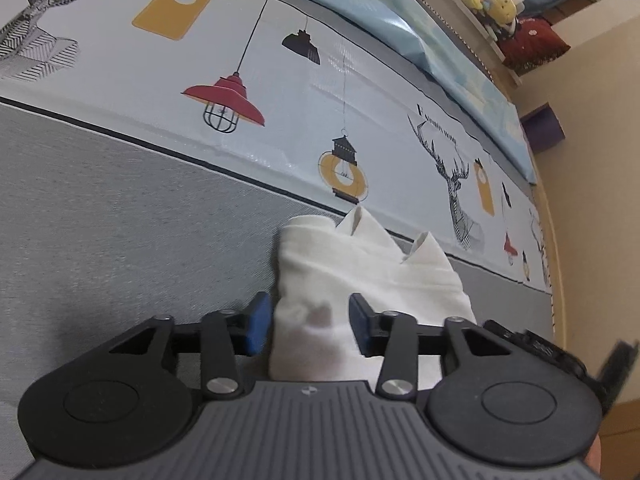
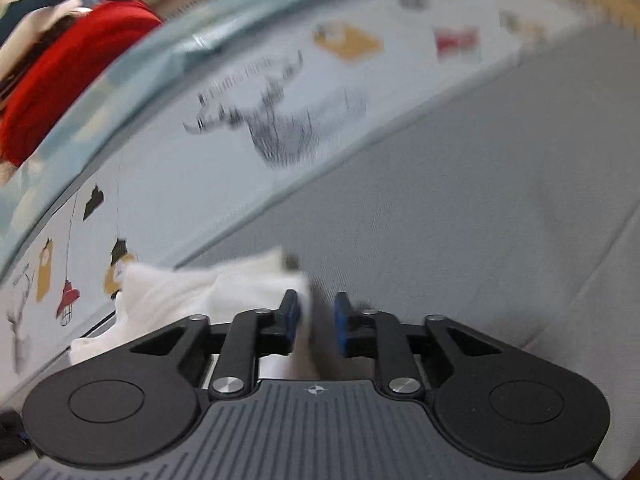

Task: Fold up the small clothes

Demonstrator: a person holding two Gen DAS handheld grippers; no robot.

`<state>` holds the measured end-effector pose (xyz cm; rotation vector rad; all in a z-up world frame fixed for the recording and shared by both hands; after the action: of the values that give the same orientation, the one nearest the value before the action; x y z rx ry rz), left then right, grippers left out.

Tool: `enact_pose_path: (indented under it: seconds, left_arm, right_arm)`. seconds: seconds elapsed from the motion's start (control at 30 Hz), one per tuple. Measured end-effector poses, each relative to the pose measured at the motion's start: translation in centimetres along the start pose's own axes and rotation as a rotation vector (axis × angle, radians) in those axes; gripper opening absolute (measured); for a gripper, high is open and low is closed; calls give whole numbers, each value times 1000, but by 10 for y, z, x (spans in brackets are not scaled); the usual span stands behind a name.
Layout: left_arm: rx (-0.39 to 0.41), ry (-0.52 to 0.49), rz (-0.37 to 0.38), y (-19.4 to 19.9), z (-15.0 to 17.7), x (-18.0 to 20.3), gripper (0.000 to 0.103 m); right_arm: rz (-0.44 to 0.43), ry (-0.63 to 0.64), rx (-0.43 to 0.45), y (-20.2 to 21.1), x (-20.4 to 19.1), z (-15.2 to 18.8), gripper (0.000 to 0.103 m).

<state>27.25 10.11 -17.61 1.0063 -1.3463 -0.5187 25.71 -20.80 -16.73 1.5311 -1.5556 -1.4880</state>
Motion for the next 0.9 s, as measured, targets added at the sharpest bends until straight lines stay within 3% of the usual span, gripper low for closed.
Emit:
enact_pose_path:
  seconds: [0.1,0.23,0.3,0.37,0.4,0.43,0.5,0.57,0.63,0.67,0.73,0.8,0.9]
  left_arm:
    - [-10,23,-2,-9,-4,2,51]
    - [-30,43,-19,-23,-9,1,51]
    - [-42,55,-25,-31,-11,1,51]
    - [-53,62,-26,-41,-11,1,50]
    - [-58,52,-24,-45,-11,4,45]
    - [-57,18,-36,-48,-11,8,14]
    - [-14,-34,-93,-44,-14,12,10]
    - [61,-10,-75,-29,-20,13,9]
    - [91,25,-59,-20,-22,9,13]
    - [87,45,-72,-18,-21,6,27]
    - [1,53,-82,-24,-13,-1,53]
    - [-110,41,-85,-36,3,-4,56]
    - [-140,40,-53,-39,9,-5,57]
  right_arm:
    - [-54,70,8,17,-3,4,63]
    - [-256,109,-205,14,-6,34,66]
    - [-253,170,-277,13,-2,47,67]
    - [-183,242,-312,10,6,58,69]
    - [-161,257,-324,9,10,62,73]
    - [-157,258,-335,9,13,65,75]
    - [-169,240,-350,7,19,66,75]
    - [-174,218,-358,7,25,66,75]
    - [-180,198,-364,5,24,65,75]
    - [-179,199,-363,4,21,65,75]
    - [-175,216,-359,4,18,64,75]
    - [-178,221,-362,2,11,64,75]
    - [-185,213,-368,-6,2,61,76]
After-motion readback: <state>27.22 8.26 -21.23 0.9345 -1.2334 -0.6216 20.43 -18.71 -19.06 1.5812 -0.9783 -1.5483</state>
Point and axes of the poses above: each gripper's, at about its wrist camera, not at the fingertips, and y roughly against the way its jaws point, x to its right, z to its underside, the point moved 9 cm from there along -y, roughly the way its jaws point, and after that the axes turned 14 degrees about -x, right-handed, at the moved point
